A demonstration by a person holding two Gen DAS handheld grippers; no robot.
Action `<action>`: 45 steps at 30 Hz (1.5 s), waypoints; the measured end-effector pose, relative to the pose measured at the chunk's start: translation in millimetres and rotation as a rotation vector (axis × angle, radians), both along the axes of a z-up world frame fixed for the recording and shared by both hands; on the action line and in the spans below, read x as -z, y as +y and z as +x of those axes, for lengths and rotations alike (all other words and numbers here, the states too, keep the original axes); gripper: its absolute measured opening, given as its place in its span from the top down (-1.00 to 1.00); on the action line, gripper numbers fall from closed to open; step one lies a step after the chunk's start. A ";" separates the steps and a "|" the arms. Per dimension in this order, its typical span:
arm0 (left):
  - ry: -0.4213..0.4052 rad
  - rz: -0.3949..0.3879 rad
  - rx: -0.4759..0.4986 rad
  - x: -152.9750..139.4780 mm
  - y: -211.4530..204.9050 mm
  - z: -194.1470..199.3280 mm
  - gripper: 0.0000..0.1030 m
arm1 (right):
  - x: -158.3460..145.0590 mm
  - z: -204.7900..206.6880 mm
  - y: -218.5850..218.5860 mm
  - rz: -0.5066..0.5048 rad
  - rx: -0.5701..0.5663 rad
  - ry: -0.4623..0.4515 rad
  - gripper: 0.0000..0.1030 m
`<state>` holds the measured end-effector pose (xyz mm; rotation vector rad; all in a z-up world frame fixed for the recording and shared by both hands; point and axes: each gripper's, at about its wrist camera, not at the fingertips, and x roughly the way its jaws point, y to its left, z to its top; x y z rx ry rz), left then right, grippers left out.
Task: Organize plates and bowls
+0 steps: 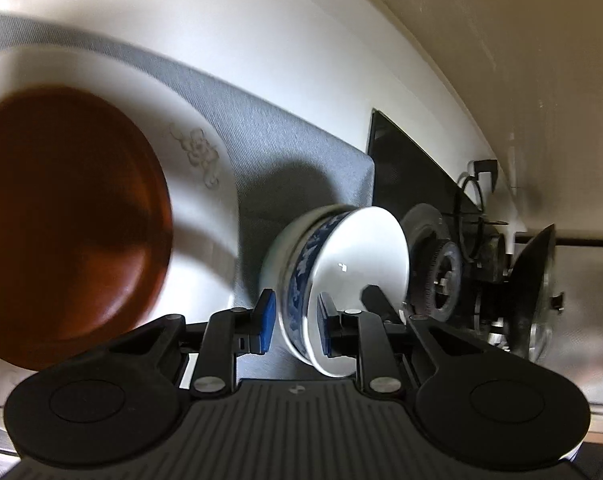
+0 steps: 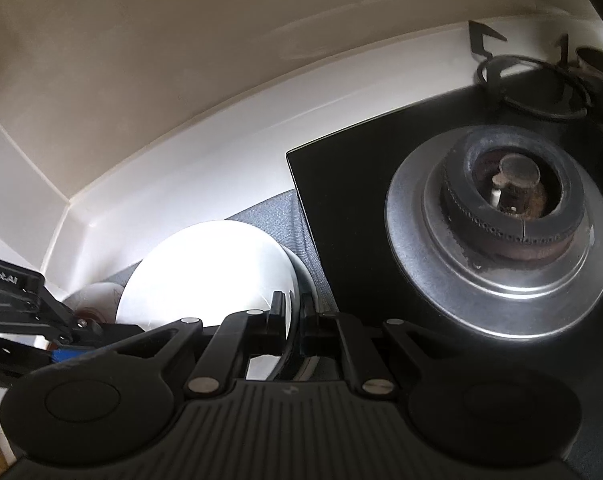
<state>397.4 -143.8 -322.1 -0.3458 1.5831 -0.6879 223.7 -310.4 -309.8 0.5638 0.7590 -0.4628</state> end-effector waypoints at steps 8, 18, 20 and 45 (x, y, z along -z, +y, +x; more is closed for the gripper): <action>-0.106 0.056 0.100 0.4 -12.5 -11.2 0.56 | -9.5 12.8 17.3 -0.167 -0.095 0.090 0.84; -0.150 0.113 0.173 12.9 -27.9 -14.5 0.50 | -15.2 11.0 -9.5 0.039 -0.065 0.111 0.70; -0.170 0.120 0.188 10.4 -29.5 -15.5 0.50 | -18.3 6.8 -11.7 0.071 -0.071 0.102 0.61; -0.269 0.201 0.303 13.4 -56.6 -28.6 0.54 | 16.2 -12.5 -28.4 0.234 -0.011 0.059 0.47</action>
